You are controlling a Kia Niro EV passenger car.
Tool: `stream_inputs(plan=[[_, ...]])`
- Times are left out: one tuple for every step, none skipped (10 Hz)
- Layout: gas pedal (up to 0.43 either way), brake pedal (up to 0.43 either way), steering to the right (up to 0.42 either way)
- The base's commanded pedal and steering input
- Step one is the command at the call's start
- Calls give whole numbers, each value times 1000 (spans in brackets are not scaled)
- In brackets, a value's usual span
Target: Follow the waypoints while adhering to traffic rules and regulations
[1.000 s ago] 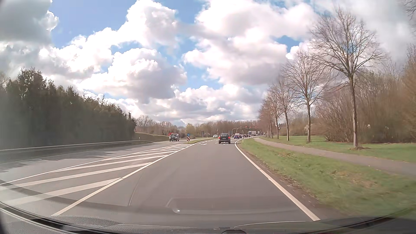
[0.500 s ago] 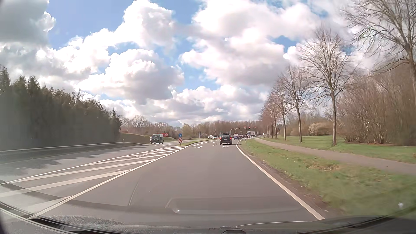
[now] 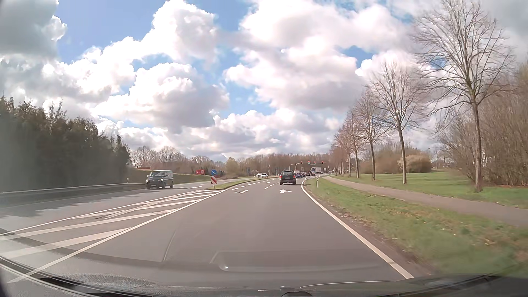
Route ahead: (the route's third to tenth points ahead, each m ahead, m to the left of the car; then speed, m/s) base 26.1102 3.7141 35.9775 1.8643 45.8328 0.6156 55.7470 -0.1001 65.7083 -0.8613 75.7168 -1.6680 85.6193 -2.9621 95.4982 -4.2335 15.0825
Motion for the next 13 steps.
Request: stream_inputs(plan=[[0,0,11],[0,0,11],[0,0,11],[0,0,12],[0,0,13],[0,0,13],[0,0,13],[0,6,13],[0,18,13],[0,24,13],[0,30,13],[0,43,13],[0,61,13]])
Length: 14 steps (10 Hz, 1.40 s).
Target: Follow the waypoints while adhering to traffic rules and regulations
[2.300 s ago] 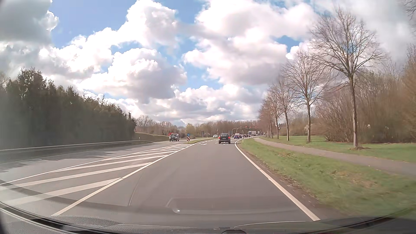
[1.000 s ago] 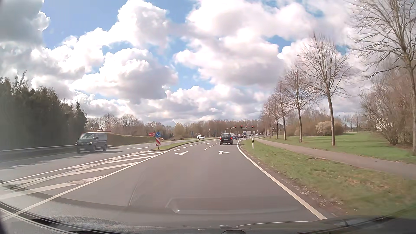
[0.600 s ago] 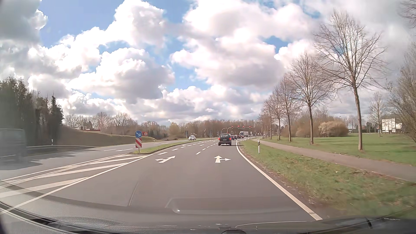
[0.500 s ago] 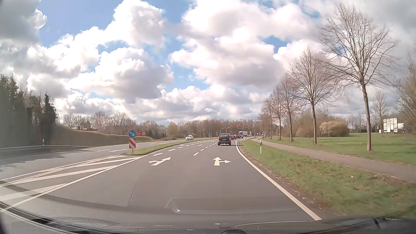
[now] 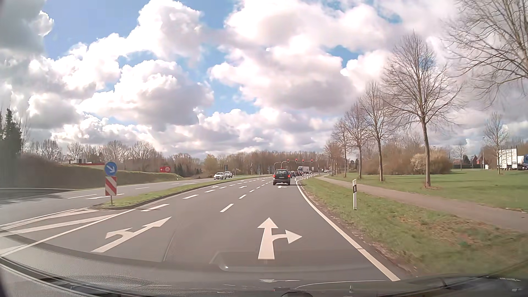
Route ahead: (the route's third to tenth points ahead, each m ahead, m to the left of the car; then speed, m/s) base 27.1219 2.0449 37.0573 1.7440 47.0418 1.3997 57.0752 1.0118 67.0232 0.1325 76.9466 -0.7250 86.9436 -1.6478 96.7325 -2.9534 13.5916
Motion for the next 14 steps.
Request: stream_inputs(plan=[[0,67,13],[0,79,13],[0,85,12],[0,98,6],[0,104,2],[0,110,2],[0,116,2],[0,122,3],[0,128,3],[0,134,3],[0,134,3],[0,140,3],[0,140,3],[0,146,3]])
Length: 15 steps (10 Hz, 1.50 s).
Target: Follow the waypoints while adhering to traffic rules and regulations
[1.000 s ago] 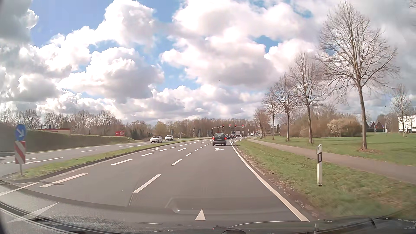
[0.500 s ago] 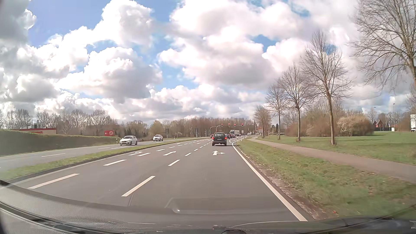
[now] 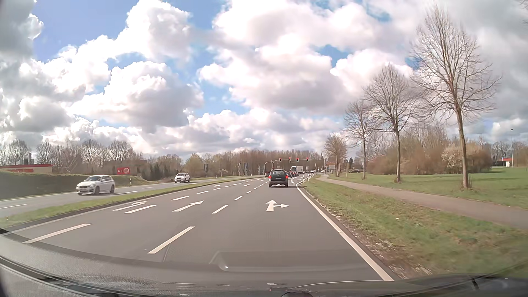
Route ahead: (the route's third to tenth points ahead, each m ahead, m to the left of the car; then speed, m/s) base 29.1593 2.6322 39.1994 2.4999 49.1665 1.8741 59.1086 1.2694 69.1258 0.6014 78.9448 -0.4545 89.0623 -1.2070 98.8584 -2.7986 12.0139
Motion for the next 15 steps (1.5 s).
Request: stream_inputs(plan=[[0,152,4],[0,152,4],[0,159,4],[0,159,4],[0,159,4],[0,165,4],[0,165,4],[0,171,4],[0,171,4],[0,177,4],[0,177,4],[0,177,4],[0,177,4],[0,183,4],[0,183,4]])
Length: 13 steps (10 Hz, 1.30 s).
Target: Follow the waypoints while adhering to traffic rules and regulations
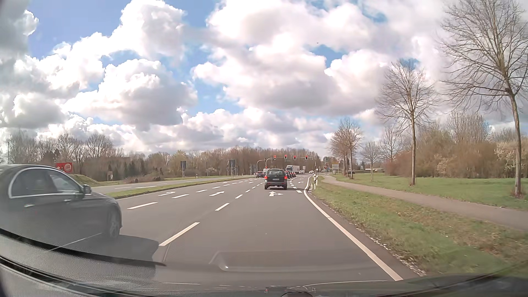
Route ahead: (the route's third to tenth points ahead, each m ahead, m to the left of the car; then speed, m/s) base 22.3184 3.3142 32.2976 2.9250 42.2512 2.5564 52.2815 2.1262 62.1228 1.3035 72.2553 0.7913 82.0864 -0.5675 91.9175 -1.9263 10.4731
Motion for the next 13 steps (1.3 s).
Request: stream_inputs(plan=[[0,183,4],[0,183,4],[0,183,4],[0,189,4],[0,195,4],[0,195,4],[0,207,4],[0,213,4],[0,213,4],[0,220,4],[0,220,4],[0,220,4],[0,220,4]])
